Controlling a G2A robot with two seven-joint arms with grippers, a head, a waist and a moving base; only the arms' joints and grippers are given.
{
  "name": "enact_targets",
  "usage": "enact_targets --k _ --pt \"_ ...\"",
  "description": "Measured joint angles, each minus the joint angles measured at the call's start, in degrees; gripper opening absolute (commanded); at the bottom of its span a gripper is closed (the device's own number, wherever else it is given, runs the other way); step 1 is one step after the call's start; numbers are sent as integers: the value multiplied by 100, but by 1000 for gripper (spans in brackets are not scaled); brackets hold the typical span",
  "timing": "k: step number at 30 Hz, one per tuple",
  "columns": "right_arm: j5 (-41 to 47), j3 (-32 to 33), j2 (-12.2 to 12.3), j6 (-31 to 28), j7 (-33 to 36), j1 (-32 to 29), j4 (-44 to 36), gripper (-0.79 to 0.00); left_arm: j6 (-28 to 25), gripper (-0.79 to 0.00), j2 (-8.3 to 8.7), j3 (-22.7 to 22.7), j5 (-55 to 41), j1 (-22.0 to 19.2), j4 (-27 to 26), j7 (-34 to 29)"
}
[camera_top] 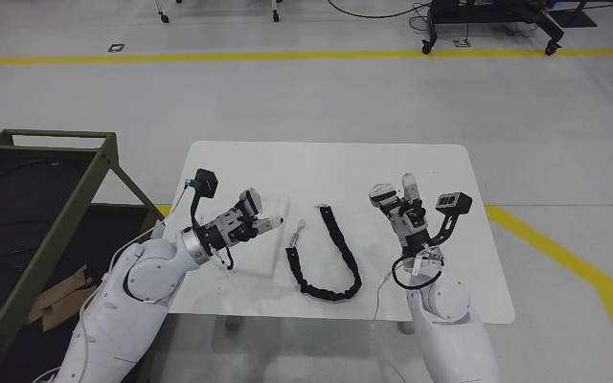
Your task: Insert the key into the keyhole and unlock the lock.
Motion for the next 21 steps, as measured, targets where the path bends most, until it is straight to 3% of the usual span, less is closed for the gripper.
enact_targets --k 21 --pt "-41 1 1 61 3 4 -3 0 0 0 0 0 0 0 0 0"
